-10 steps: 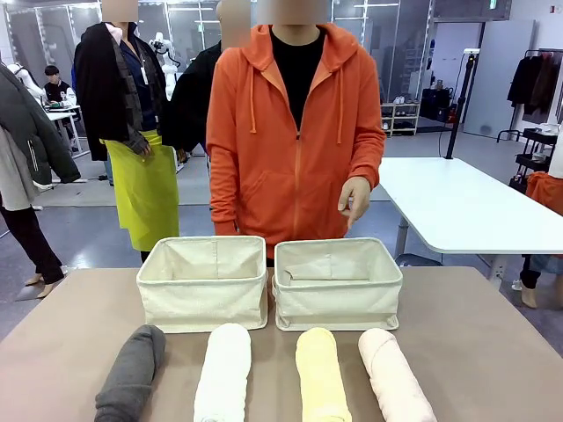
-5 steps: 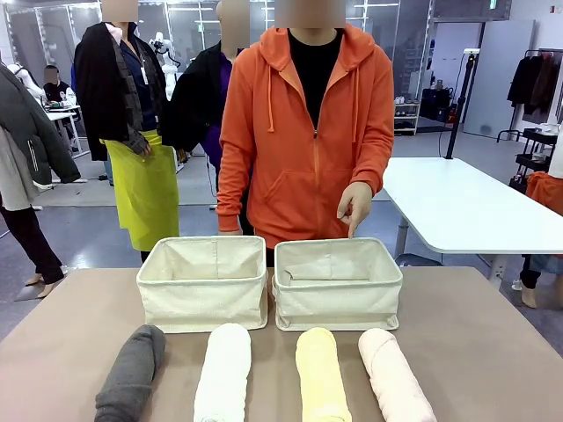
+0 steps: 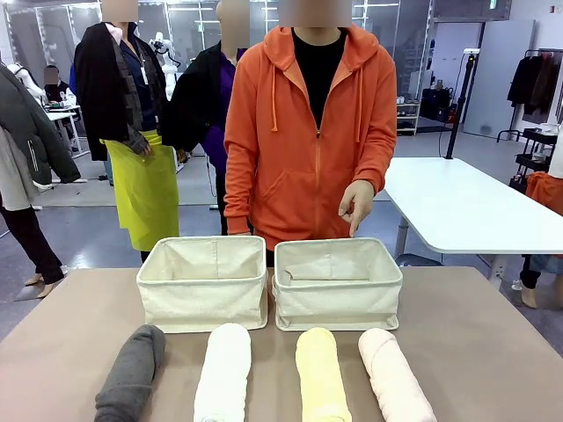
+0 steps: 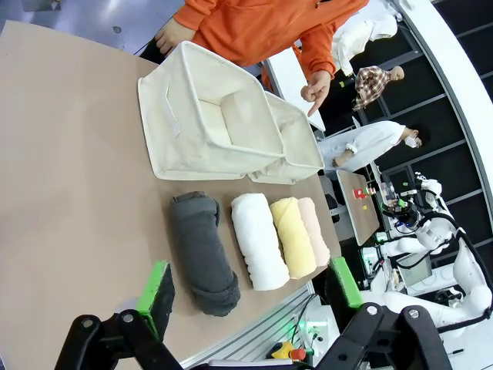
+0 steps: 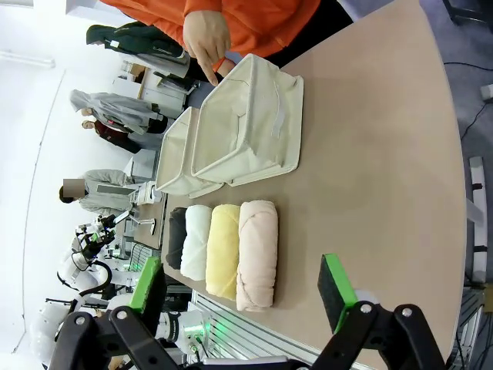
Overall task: Divide the towels into two baskets.
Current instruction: Pick up one hotel-folded towel and place it in the Fabric basket indicated by the person.
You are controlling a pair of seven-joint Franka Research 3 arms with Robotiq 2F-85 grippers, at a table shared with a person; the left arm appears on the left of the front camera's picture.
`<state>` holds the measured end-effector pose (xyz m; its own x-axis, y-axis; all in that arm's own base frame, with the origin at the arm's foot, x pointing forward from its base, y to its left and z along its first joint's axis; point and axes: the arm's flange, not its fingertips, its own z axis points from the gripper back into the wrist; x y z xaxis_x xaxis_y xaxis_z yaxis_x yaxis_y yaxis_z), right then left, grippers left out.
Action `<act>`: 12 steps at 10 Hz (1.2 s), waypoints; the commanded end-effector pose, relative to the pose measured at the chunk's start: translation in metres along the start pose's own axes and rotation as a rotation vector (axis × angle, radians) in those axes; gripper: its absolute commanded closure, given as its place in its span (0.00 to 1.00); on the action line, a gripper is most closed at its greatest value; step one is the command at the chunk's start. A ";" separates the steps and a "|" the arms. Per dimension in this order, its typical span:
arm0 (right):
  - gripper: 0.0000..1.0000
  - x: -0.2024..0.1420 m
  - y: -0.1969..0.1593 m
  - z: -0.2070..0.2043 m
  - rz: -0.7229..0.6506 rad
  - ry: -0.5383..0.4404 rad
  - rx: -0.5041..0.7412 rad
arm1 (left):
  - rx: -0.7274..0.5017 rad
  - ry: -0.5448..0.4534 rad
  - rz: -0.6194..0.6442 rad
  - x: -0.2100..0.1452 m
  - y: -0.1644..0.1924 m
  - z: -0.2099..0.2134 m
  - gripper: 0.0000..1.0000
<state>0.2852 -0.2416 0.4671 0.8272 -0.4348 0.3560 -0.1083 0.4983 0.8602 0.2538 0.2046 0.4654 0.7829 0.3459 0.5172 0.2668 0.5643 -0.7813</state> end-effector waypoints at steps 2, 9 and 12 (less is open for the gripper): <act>0.00 0.000 0.001 0.001 0.018 -0.009 0.013 | -0.026 -0.014 -0.024 0.002 0.001 0.002 0.00; 0.00 -0.026 0.076 -0.120 0.029 0.469 -0.222 | -0.026 -0.014 -0.024 0.002 0.001 0.002 0.00; 0.00 -0.077 0.079 -0.192 0.069 0.546 -0.339 | -0.026 -0.014 -0.024 0.002 0.001 0.002 0.00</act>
<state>0.3253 -0.0436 0.4414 0.9952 0.0103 0.0973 -0.0757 0.7111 0.6990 0.2543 0.2044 0.4654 0.7842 0.3444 0.5162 0.2656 0.5655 -0.7808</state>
